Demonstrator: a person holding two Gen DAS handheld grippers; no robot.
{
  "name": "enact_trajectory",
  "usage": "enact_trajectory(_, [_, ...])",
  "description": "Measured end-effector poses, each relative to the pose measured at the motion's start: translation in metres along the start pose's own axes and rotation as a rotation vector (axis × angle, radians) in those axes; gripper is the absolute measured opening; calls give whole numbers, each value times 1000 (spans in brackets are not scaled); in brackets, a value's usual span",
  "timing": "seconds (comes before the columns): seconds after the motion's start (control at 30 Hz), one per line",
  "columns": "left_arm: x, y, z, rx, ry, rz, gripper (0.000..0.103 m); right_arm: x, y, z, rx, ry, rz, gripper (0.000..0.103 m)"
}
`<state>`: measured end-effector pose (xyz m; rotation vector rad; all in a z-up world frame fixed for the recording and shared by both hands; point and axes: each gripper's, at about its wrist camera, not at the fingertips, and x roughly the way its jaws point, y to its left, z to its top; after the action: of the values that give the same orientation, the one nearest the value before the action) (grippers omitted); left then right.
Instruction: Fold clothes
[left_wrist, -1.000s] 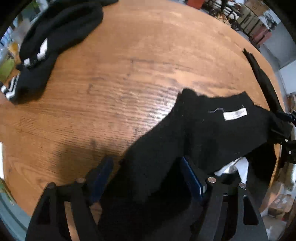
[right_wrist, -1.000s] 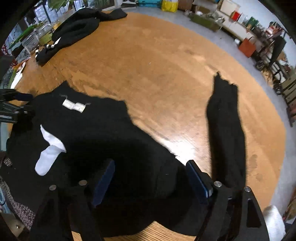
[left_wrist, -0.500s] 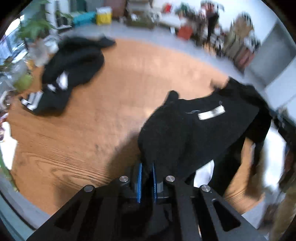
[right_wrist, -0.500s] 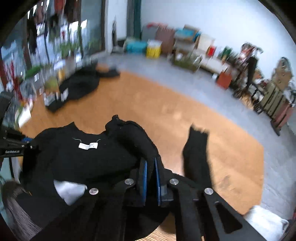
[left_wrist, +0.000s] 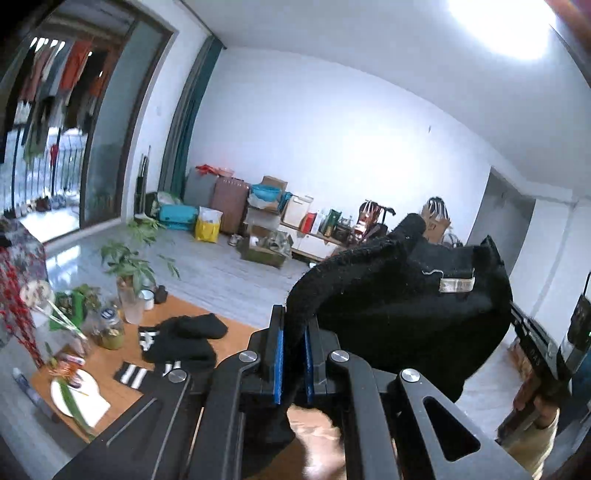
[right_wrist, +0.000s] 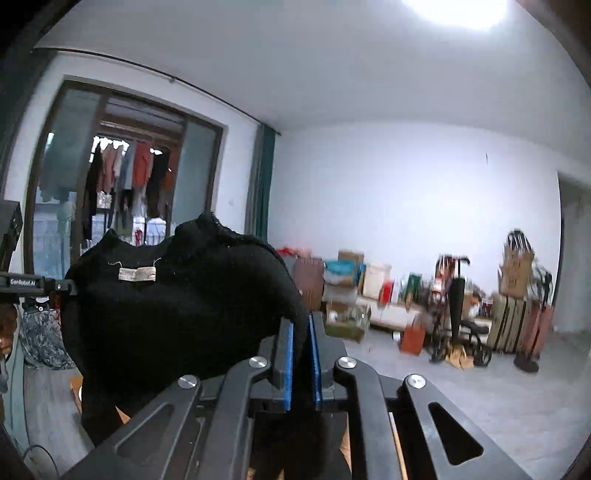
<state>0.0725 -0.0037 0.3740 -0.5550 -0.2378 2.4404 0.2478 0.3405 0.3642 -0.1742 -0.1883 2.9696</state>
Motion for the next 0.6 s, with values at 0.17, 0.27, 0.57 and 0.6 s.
enact_trajectory(0.17, [-22,-7,-10,14,-28,-66,9,-24,14,-22,-25,-57,1,7])
enact_trajectory(0.27, [-24,-17,-16,36,-64,-82,9,-32,18,-38,-49,-36,5,6])
enact_trajectory(0.57, [141,11,-49,46,136,70,9,76,-24,-119,28,292,-83,1])
enact_trajectory(0.6, [169,15,-57,56,153,122,9,103,-28,-137,37,362,-92,1])
